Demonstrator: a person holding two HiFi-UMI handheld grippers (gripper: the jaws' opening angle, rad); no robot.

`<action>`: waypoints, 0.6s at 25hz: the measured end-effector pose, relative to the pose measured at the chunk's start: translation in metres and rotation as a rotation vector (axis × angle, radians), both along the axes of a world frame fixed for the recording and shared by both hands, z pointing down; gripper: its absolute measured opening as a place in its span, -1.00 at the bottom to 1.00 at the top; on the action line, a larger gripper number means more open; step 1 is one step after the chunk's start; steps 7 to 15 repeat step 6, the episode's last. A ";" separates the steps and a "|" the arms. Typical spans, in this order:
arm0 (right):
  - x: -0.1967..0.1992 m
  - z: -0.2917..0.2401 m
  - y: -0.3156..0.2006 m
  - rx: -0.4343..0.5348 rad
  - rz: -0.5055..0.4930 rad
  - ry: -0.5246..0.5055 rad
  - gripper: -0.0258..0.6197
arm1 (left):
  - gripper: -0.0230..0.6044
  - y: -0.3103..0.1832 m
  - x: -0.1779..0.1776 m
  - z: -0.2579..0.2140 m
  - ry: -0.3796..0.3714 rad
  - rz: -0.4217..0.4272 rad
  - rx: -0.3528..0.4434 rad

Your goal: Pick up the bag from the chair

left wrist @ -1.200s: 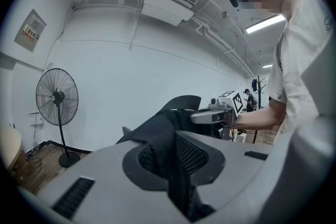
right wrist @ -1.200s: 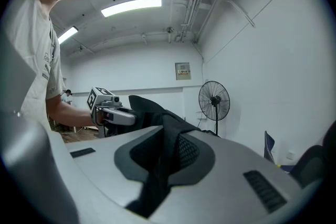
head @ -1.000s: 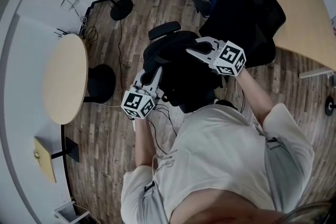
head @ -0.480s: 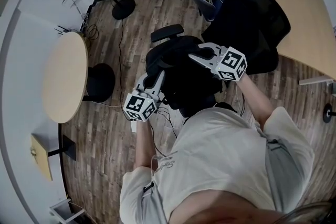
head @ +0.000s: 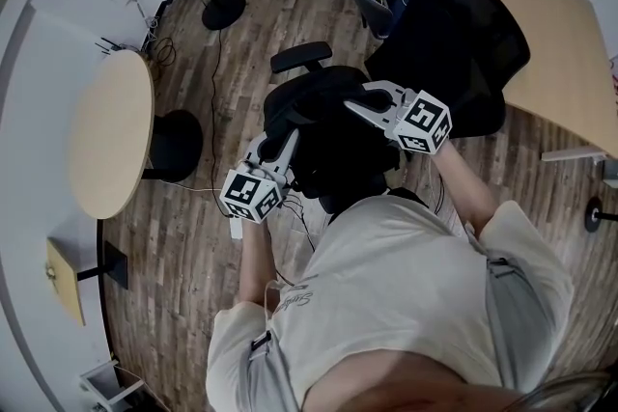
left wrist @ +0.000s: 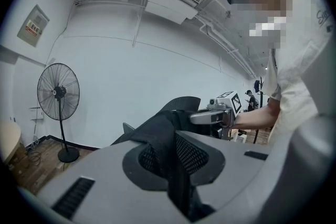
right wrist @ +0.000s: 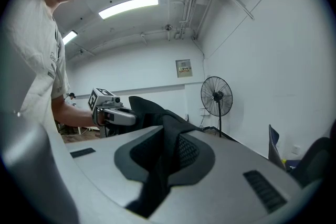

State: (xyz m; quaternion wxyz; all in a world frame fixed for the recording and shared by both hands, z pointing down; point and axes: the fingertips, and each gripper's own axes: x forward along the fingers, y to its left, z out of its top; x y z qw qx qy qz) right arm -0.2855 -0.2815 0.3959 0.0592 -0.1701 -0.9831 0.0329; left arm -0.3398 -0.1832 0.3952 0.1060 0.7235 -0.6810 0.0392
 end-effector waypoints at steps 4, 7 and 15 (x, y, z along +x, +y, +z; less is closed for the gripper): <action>0.008 0.003 0.002 0.008 -0.001 0.011 -0.83 | -0.77 0.001 0.008 0.004 0.011 0.002 -0.004; 0.014 0.005 0.003 0.015 -0.005 0.017 -0.83 | -0.77 0.002 0.014 0.006 0.019 0.000 -0.003; 0.014 0.005 0.003 0.015 -0.005 0.017 -0.83 | -0.77 0.002 0.014 0.006 0.019 0.000 -0.003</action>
